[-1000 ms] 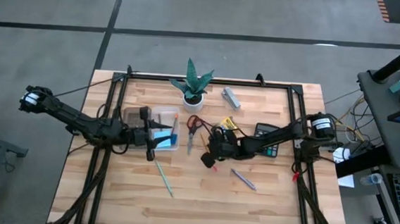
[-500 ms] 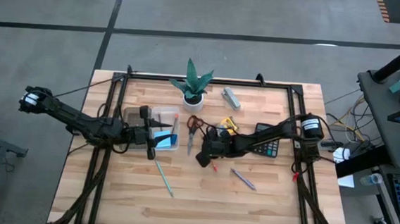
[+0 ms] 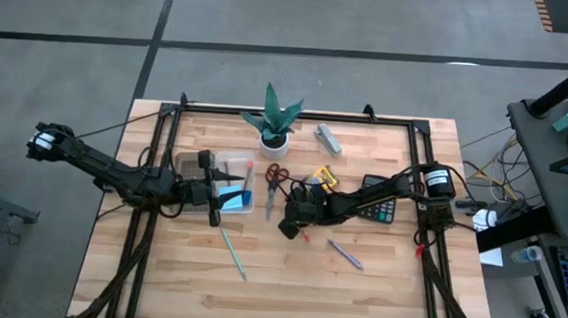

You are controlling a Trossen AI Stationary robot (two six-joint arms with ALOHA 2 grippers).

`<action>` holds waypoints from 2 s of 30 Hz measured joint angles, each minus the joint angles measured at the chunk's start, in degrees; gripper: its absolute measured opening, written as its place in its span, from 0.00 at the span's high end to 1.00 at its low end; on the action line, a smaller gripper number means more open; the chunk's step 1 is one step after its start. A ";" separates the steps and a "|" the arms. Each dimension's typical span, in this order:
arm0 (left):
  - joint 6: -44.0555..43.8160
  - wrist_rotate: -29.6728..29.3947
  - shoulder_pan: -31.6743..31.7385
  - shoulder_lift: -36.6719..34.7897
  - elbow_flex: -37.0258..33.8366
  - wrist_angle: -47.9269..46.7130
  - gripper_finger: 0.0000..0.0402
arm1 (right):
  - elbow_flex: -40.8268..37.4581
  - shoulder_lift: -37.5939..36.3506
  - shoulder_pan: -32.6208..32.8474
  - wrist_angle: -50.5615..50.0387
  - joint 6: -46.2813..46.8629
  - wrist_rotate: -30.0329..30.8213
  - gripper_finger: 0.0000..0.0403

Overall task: Pack school essentials
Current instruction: Put the orange pencil into the white and black box

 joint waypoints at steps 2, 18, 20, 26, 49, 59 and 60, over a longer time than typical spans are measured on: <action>0.01 -0.02 0.00 0.00 0.00 0.01 0.68 | 0.00 1.28 -0.02 0.40 0.14 -0.20 0.95; 0.02 -0.13 0.04 0.00 0.00 0.00 0.68 | -0.33 -4.98 0.14 -0.15 -4.18 -2.19 0.97; 0.03 -0.13 0.04 0.00 0.00 0.00 0.68 | -0.52 -6.78 0.28 -1.18 -6.02 -2.84 0.97; 0.04 -0.13 0.04 0.00 0.00 0.02 0.68 | -0.85 -11.32 0.39 -0.49 -8.75 -2.46 0.97; -10.13 12.84 0.66 7.91 -0.50 10.24 0.68 | -22.16 -28.66 5.16 49.70 -31.69 -3.63 0.97; -18.01 12.50 0.66 23.32 -0.48 29.89 0.68 | -21.79 -28.31 5.77 57.16 -36.79 -9.65 0.97; -18.01 12.50 0.66 24.95 -0.36 32.70 0.68 | -21.79 -28.24 5.77 57.44 -36.80 -10.07 0.97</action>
